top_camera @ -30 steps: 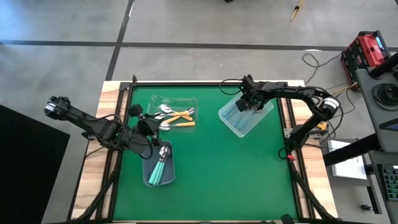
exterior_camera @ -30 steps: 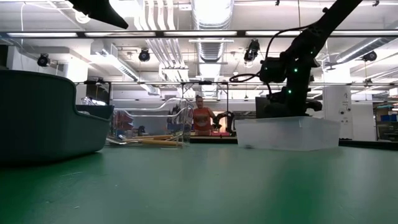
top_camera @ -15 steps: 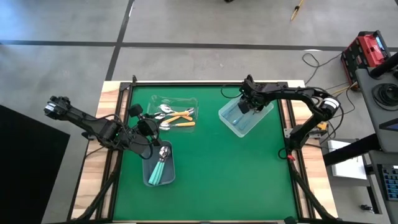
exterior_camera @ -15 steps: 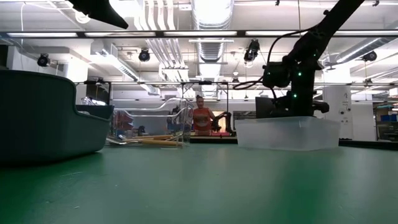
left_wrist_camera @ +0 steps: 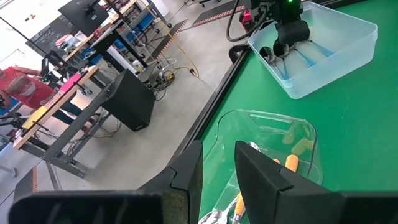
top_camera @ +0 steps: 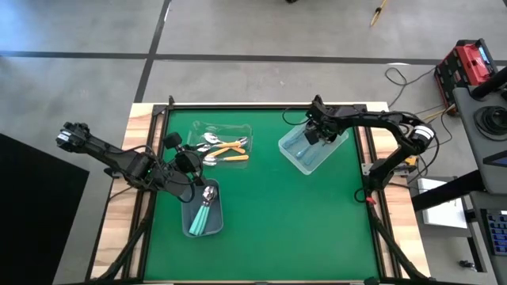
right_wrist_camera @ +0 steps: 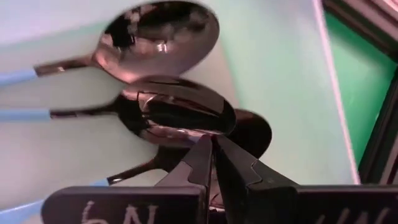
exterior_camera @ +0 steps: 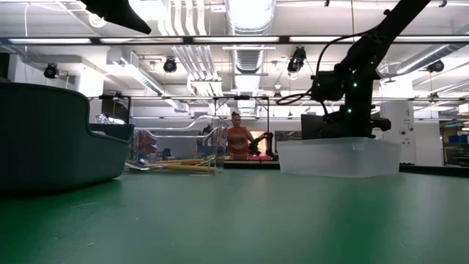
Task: Sort silverware by color (type)
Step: Put the blue spoon into the white bin
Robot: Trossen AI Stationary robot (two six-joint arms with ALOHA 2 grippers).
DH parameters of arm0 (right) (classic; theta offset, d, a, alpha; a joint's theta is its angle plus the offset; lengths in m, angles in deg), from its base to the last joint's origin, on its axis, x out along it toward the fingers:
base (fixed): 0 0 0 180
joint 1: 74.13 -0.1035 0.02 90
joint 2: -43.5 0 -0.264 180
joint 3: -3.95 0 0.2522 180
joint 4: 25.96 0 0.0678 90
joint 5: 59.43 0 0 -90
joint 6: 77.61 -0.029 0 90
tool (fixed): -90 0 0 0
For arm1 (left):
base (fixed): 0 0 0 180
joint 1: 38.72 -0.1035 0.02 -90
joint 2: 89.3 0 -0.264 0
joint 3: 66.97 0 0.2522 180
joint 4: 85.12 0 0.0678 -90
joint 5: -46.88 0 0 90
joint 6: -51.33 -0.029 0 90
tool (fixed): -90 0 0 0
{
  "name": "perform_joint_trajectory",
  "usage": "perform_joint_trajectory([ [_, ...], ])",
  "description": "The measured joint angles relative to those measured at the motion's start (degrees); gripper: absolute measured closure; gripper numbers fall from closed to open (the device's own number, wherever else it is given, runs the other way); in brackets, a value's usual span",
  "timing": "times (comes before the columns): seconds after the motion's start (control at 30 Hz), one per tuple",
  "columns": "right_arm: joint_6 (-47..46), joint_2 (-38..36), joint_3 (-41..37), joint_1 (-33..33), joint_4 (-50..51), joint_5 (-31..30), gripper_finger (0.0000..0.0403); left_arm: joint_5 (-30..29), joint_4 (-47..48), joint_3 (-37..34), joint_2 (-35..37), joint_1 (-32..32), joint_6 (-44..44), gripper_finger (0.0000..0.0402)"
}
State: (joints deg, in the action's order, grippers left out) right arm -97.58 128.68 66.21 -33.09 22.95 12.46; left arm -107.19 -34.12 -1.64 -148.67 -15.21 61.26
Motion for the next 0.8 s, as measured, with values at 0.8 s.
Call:
perform_joint_trajectory([
  [0.8, 0.06, 3.77, 0.23, -0.02, -8.39, 0.10, 0.0390, 0.00, 0.00, 0.02, 0.00, 0.00, 0.00, 0.0326],
])
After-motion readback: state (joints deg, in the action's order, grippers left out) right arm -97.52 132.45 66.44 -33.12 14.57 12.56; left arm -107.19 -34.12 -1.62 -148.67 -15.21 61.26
